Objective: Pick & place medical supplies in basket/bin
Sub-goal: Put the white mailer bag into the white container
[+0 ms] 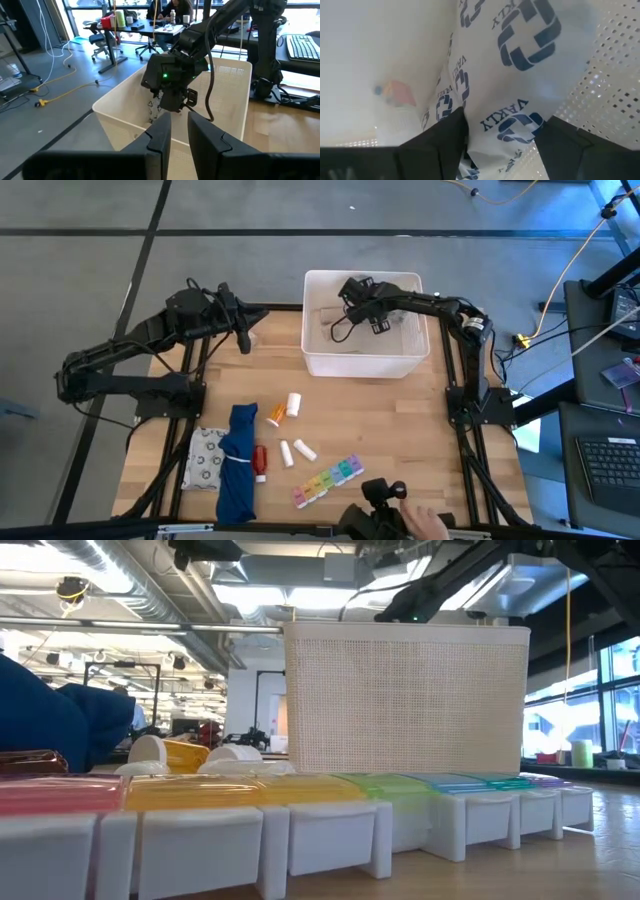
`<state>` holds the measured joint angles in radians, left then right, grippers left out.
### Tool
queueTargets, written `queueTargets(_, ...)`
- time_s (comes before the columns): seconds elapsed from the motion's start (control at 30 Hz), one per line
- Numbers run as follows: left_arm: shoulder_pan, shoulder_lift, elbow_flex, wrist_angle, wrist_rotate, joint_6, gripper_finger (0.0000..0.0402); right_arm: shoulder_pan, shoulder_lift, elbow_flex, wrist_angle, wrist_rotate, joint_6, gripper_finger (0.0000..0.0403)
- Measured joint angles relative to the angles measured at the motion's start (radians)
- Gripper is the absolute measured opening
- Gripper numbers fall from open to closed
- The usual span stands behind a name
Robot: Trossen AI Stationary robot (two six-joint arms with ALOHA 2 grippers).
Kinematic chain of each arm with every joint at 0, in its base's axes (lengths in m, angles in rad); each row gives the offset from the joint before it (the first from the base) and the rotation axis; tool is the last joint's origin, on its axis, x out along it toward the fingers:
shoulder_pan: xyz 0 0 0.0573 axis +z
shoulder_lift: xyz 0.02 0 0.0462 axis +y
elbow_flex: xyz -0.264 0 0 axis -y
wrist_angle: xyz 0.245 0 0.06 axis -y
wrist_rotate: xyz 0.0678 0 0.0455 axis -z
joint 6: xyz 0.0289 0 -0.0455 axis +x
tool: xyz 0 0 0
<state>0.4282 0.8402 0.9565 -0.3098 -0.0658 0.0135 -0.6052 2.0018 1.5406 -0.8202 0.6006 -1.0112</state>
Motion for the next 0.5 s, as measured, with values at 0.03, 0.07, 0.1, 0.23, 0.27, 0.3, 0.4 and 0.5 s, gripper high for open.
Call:
queueTargets(0.03,0.0,0.0,0.0,0.0,0.0,0.0,0.0059,0.0,-0.001,0.0,0.001,0.0,0.01,0.0227)
queueTargets(0.07,0.0,0.0,0.0,0.0,0.0,0.0,0.0059,0.0,-0.001,0.0,0.001,0.0,0.013,0.0232)
queueTargets(0.1,0.0,0.0,0.0,0.0,0.0,0.002,0.0059,0.0,-0.002,0.0,0.001,0.001,0.012,0.0237)
queueTargets(0.23,0.0,0.0,0.0,0.0,0.0,0.017,0.0059,0.0,-0.003,0.0,0.001,0.017,-0.022,0.0264)
queueTargets(0.27,0.0,0.0,0.0,0.0,0.0,0.018,0.0059,0.0,-0.003,0.0,0.002,0.027,-0.025,0.0272)
queueTargets(0.3,0.0,0.0,0.0,0.0,0.0,0.018,0.0059,0.001,-0.003,0.0,0.003,0.037,-0.027,0.028)
queueTargets(0.4,0.0,0.0,0.0,-0.001,0.0,0.026,0.0059,0.001,-0.003,0.011,-0.011,0.06,-0.03,0.0301)
queueTargets(0.5,0.0,0.0,0.0,-0.001,0.0,0.027,0.0059,0.002,-0.003,0.055,-0.043,0.068,-0.029,0.0311)
